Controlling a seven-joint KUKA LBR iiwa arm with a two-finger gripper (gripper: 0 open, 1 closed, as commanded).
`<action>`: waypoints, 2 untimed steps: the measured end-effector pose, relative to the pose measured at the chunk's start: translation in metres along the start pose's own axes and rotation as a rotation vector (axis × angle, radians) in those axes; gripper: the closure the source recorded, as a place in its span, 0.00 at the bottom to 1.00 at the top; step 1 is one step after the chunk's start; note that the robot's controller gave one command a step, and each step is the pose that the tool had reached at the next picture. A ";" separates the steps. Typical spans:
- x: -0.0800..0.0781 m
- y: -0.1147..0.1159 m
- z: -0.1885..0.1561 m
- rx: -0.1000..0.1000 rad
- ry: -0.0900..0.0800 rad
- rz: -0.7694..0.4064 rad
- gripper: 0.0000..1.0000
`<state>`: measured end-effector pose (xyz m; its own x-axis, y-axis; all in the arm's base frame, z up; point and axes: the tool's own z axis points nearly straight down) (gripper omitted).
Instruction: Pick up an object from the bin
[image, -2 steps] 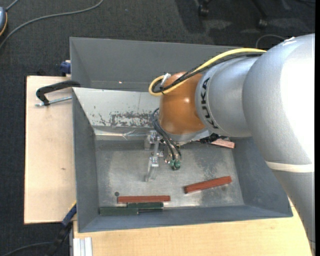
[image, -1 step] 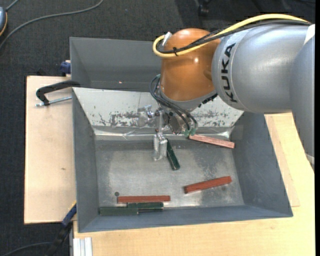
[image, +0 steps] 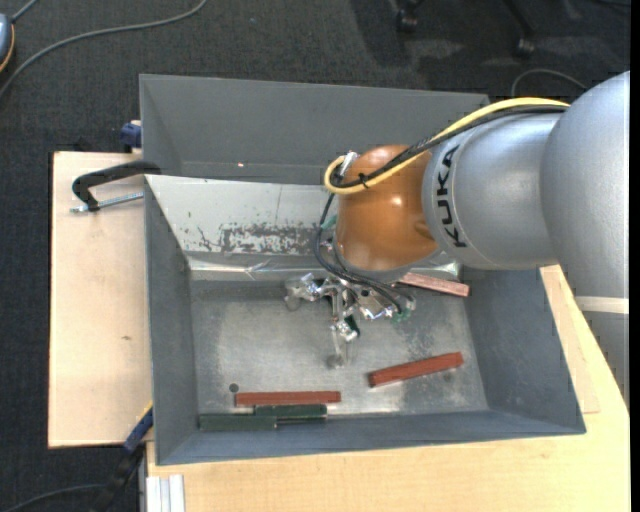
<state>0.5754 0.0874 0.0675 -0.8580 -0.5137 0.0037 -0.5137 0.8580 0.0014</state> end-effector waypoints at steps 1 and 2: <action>0.016 0.016 -0.003 0.002 -0.005 -0.245 0.00; 0.035 -0.027 -0.178 0.011 -0.013 -0.738 0.00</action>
Offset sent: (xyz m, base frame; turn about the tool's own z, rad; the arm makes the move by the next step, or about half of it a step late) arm -0.0229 0.0040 0.0025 -0.2461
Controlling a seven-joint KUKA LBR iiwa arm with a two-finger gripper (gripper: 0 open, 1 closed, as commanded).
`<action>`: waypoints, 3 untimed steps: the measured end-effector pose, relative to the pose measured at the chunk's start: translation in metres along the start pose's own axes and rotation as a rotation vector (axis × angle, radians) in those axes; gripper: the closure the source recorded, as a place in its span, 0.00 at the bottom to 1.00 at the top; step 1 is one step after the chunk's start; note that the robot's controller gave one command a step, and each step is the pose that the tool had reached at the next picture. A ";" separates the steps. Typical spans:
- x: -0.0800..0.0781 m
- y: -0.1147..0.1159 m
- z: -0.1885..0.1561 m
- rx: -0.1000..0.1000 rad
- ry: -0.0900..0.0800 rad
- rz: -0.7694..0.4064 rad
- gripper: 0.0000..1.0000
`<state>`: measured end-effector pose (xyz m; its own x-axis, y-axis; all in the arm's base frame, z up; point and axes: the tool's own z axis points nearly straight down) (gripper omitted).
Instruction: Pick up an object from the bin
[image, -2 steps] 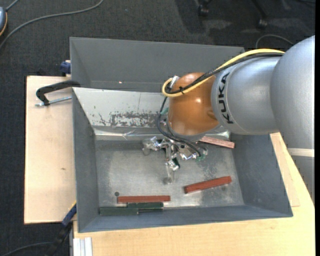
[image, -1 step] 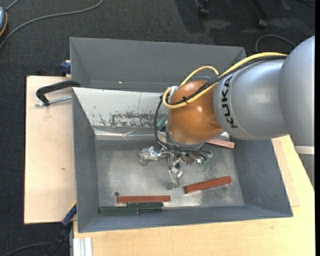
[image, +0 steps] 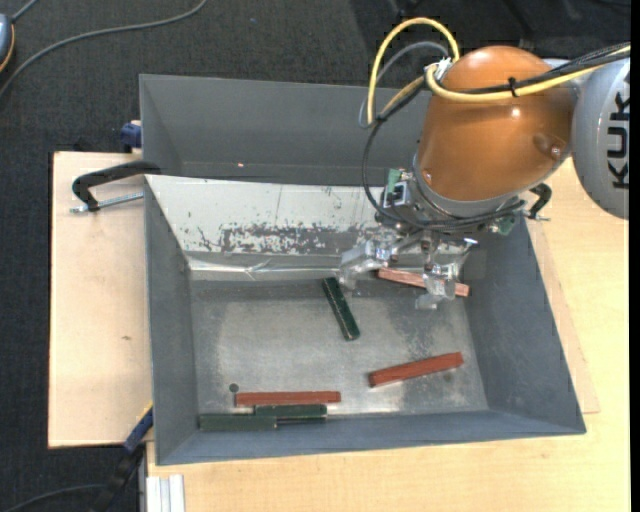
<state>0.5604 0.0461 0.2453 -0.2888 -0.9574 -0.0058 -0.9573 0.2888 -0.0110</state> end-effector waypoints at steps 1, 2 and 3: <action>0.028 0.019 0.162 -0.017 0.007 0.091 0.00; 0.053 -0.020 0.173 -0.008 0.001 -0.486 0.00; 0.056 -0.038 0.174 -0.007 0.000 -0.295 0.00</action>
Offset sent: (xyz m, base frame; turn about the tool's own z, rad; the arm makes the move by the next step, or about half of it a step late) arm -0.0228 -0.0213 -0.1581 0.0884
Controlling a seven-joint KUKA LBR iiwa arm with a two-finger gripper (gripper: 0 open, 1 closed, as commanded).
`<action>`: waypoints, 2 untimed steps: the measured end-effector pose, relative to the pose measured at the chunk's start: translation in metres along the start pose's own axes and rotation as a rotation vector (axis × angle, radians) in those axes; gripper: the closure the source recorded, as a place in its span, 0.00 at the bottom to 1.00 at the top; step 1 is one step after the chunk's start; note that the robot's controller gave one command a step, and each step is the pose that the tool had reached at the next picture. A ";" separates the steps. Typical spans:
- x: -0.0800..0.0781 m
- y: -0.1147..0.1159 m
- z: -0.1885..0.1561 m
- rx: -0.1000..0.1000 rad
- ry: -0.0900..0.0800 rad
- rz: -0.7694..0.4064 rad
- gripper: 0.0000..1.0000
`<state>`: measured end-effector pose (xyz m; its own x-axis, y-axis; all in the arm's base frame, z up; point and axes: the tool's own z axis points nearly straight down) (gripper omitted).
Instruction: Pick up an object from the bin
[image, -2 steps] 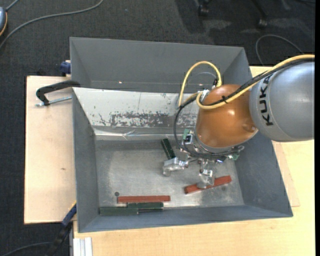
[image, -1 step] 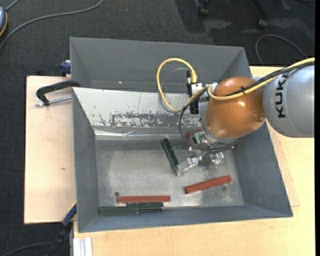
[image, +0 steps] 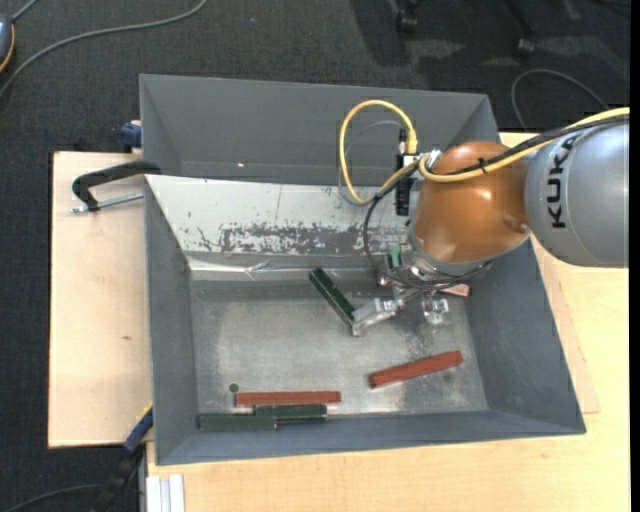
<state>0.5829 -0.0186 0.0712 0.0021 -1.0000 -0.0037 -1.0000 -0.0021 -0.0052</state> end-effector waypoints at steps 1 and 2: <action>0.034 0.032 0.001 -0.007 0.001 -0.646 0.00; 0.078 0.011 -0.122 0.001 0.004 -0.949 0.00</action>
Offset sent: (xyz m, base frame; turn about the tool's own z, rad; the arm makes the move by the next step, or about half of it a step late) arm -0.0317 -0.0341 -0.0012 -0.6501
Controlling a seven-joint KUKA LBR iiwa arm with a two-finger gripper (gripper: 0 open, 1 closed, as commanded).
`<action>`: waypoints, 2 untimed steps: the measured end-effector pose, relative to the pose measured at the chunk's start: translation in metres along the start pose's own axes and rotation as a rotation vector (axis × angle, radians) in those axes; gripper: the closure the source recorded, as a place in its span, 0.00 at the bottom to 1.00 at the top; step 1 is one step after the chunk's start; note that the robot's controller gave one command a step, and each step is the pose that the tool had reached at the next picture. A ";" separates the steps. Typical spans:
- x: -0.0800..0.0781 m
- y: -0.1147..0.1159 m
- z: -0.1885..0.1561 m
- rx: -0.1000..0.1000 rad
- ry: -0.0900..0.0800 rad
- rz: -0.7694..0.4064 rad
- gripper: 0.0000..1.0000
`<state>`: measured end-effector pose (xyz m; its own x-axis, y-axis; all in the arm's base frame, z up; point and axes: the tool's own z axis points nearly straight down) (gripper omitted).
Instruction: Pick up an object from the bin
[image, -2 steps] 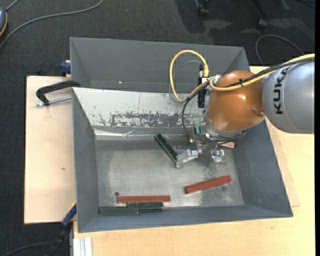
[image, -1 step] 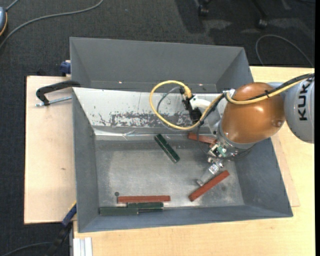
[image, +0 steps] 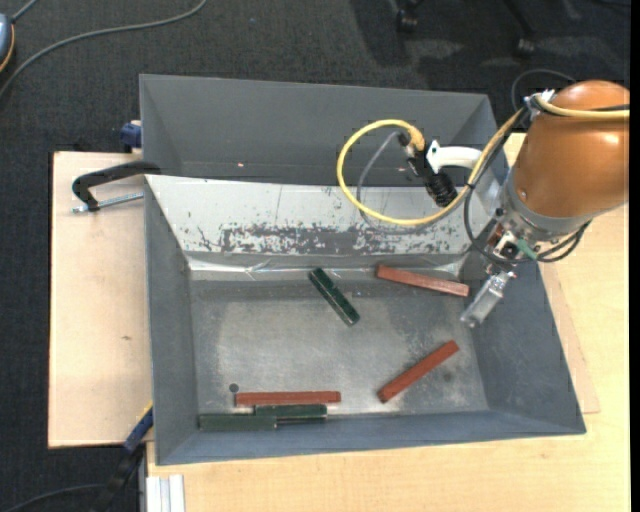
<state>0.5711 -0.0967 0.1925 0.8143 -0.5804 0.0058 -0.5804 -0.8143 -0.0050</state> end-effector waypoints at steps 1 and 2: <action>0.006 0.012 0.125 -0.006 -0.014 -0.088 0.00; 0.048 0.030 -0.021 0.000 0.000 -0.525 0.00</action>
Offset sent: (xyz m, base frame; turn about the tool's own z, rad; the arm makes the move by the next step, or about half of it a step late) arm 0.0002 -0.0148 -0.1225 -0.0928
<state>0.5925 -0.1491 0.2141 0.9956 -0.0939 0.0080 -0.0939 -0.9956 -0.0015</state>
